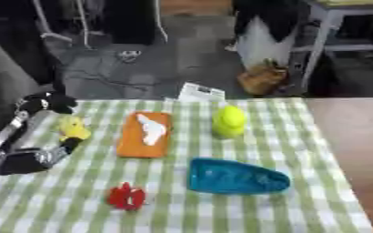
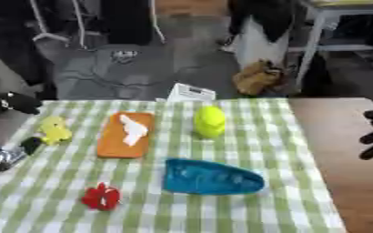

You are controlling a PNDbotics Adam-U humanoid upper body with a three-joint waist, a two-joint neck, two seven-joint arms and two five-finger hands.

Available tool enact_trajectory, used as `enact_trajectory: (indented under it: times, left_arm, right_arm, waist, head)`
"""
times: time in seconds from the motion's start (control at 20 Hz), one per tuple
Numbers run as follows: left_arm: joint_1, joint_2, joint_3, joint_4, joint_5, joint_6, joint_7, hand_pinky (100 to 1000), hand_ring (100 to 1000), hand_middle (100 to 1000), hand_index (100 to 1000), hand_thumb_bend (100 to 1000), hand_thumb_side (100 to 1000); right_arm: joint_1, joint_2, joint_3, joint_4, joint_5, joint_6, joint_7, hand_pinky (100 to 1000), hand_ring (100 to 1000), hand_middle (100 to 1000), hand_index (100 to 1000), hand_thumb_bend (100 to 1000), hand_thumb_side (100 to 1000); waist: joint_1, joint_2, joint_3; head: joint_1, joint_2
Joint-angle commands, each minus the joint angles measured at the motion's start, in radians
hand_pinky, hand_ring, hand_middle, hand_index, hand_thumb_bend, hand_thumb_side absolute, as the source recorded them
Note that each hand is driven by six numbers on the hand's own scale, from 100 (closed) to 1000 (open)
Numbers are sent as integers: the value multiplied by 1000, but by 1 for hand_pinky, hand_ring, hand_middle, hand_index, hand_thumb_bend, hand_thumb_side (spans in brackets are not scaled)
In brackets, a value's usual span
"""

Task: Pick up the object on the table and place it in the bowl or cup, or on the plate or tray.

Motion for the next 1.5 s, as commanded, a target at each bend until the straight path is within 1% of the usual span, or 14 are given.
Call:
enact_trajectory:
  times: [0.05,0.2,0.3,0.45,0.5,0.6,0.65,0.75,1.0,1.05,1.1,1.15,1.3,1.5]
  left_arm:
    - [-4,22,9,-12,6,-1,-6,723,696,730,884,415,438]
    - [-4,23,9,-12,6,-1,-7,723,696,730,884,413,439]
    - [-4,22,10,-11,5,-1,-8,723,696,729,884,411,441]
    - [-2,23,9,-11,3,-4,-14,726,699,731,884,404,449]
    - [-1,24,9,-11,2,-5,-16,726,701,731,884,403,450]
    - [0,24,9,-10,1,-7,-18,727,701,731,884,403,450]
    - [0,25,9,-10,1,-7,-19,727,701,731,882,401,451]
    - [0,26,9,-9,-1,-9,-20,727,701,731,882,400,451]
    - [-3,33,2,-8,-14,-18,-34,729,704,717,872,395,458]
    - [-4,37,-1,-8,-22,-23,-45,731,705,710,872,361,435]
    - [-6,44,-6,-7,-35,-30,-61,731,705,710,872,361,435]
    - [-9,53,-14,-5,-52,-41,-80,731,701,702,875,335,435]
    - [-23,90,-52,18,-102,-86,-149,727,695,698,880,312,432]
    - [-64,144,-123,75,-192,-159,-213,719,718,719,890,365,439]
  right_arm:
    - [-7,-25,-7,-24,5,0,-2,494,597,733,698,100,702]
    - [-8,-24,-7,-24,5,0,-3,494,597,733,698,100,702]
    - [-7,-25,-6,-24,6,1,-1,494,597,733,698,100,702]
    - [-7,-25,-7,-24,6,1,-2,494,597,733,698,100,703]
    - [-5,-25,-7,-24,6,1,-1,494,597,733,698,100,703]
    - [-4,-25,-7,-24,6,2,-2,493,597,733,698,100,685]
    - [-3,-24,-7,-24,6,2,-2,493,597,733,698,100,705]
    - [-3,-24,-6,-24,6,2,-3,493,597,733,698,100,705]
    - [-1,-23,-5,-24,6,2,-1,493,597,733,698,100,707]
    - [-1,-24,-4,-24,6,2,-1,493,597,733,698,100,707]
    - [-1,-24,-4,-24,6,2,-1,493,597,733,698,100,707]
    - [-1,-25,-4,-24,6,2,0,493,597,733,698,100,706]
    - [-1,-26,-2,-24,5,2,2,493,597,733,698,100,707]
    - [1,-29,0,-24,5,3,5,493,597,734,698,100,707]
  waist:
    - [-1,-26,0]
    - [-1,-26,0]
    - [-1,-26,1]
    - [-1,-26,0]
    - [-1,-26,0]
    - [-1,-26,1]
    - [0,-24,1]
    - [0,-23,2]
    - [1,-21,2]
    - [1,-21,1]
    - [1,-22,1]
    - [1,-22,1]
    - [2,-24,0]
    - [4,-28,-4]
  head:
    - [2,2]
    - [2,12]
    - [3,31]
    - [7,86]
    - [8,99]
    - [10,114]
    - [12,125]
    - [14,138]
    - [14,151]
    - [13,152]
    - [12,153]
    - [12,153]
    - [12,152]
    - [11,149]
